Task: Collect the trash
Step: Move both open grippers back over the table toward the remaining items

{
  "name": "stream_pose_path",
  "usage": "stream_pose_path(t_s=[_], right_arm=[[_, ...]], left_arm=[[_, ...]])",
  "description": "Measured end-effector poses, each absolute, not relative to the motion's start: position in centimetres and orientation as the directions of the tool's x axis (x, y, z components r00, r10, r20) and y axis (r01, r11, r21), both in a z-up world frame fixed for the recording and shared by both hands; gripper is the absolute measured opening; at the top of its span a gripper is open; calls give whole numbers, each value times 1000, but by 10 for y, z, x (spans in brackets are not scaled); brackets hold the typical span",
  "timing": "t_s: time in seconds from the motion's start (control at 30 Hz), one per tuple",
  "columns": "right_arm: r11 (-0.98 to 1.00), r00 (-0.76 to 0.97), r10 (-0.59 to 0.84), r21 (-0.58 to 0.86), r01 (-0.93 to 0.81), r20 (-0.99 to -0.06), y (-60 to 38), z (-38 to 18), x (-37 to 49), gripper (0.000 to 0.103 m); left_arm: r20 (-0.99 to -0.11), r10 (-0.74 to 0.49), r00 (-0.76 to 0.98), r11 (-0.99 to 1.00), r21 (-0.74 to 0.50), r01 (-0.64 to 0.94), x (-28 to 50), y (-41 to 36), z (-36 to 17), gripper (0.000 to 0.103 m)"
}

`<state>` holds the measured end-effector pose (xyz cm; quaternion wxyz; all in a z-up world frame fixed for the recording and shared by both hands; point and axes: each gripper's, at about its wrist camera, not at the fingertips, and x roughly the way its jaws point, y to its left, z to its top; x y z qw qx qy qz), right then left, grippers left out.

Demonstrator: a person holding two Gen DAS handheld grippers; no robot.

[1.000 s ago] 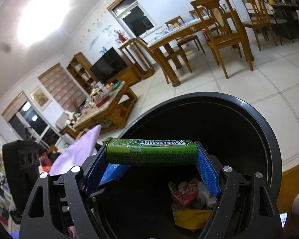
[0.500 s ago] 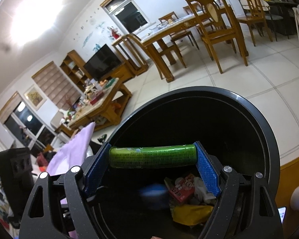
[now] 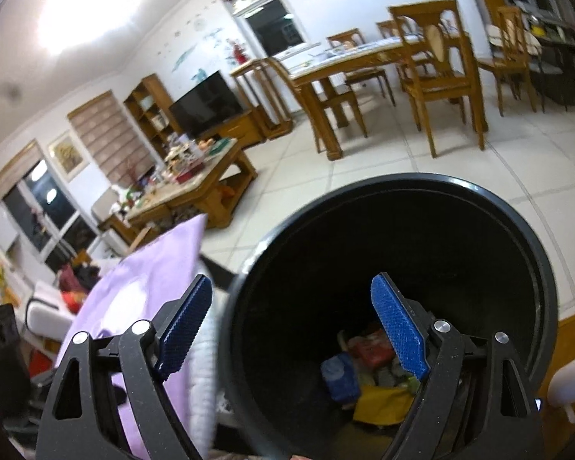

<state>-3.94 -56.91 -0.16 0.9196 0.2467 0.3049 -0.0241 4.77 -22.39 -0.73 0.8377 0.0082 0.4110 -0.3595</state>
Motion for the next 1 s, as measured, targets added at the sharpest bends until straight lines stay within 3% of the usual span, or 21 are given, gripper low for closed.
stream_pose_path(t_s=[0.3,0.4,0.5,0.6,0.7,0.77,0.8,0.87,1.0], right_arm=[[905,738,327,420,-64,-591,-438,18,-3,84],[904,682,394,394,-166,-616,-385,23,14,85],[903,624,430,302,-306,-652,-326,29,29,93],[870,585,404,99,-483,-703,-260,31,41,93],[759,569,325,-150,-633,-755,-203,22,47,93],[686,561,308,-230,-690,-768,-184,14,49,93],[663,557,303,-249,-706,-773,-180,9,50,93],[621,534,296,-265,-738,-792,-170,3,59,92],[577,463,324,-216,-788,-825,-161,-5,71,78]], left_arm=[[-693,-402,598,910,-231,344,35,-59,-5,66],[-735,-291,613,953,-163,257,32,-21,-17,66],[-784,-214,583,971,-103,217,39,-1,-30,64],[-798,-237,555,963,-117,242,45,3,-38,63],[-805,-249,539,957,-119,265,50,10,-42,54],[-800,-272,534,951,-141,274,51,15,-43,52],[-797,-285,532,948,-154,278,51,18,-42,45],[-795,-295,531,946,-163,281,43,18,-45,42],[-791,-304,531,941,-164,295,39,19,-46,37]])
